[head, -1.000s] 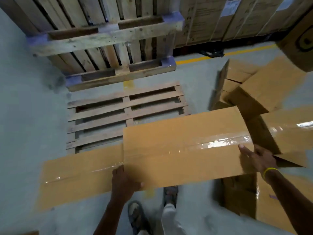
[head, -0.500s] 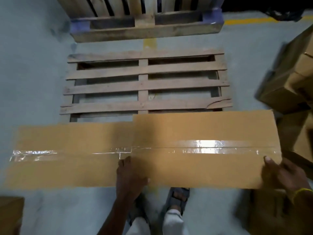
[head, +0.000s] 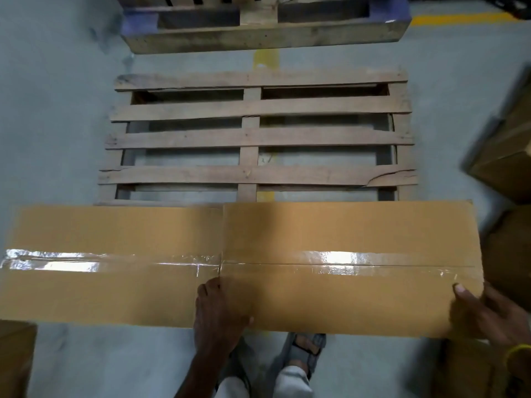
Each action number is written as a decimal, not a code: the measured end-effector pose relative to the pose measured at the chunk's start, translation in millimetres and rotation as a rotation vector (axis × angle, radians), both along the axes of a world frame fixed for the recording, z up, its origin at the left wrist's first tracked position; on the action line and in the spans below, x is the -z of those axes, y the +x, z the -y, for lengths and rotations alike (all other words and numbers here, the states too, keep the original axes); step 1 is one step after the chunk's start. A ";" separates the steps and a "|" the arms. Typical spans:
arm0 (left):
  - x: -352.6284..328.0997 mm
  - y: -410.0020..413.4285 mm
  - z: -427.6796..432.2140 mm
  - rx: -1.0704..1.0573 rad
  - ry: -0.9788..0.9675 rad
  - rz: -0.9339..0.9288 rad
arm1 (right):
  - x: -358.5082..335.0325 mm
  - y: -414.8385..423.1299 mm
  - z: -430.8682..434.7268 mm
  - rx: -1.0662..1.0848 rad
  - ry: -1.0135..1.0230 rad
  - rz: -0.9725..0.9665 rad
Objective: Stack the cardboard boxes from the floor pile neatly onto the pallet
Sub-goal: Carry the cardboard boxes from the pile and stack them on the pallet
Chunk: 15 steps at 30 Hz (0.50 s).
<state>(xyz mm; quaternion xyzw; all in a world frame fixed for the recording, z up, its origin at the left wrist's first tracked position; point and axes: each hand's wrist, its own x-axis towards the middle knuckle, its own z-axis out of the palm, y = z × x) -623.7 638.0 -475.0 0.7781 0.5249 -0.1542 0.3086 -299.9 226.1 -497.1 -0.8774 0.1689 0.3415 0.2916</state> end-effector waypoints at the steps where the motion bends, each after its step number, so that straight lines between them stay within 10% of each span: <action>1: 1.4 0.4 -0.1 -0.003 0.001 -0.005 | -7.8 -3.5 -15.0 0.024 -0.011 0.002; 15: 3.8 2.0 11.8 -0.077 -0.048 -0.019 | -34.4 -15.5 -60.4 -0.062 -0.162 -0.019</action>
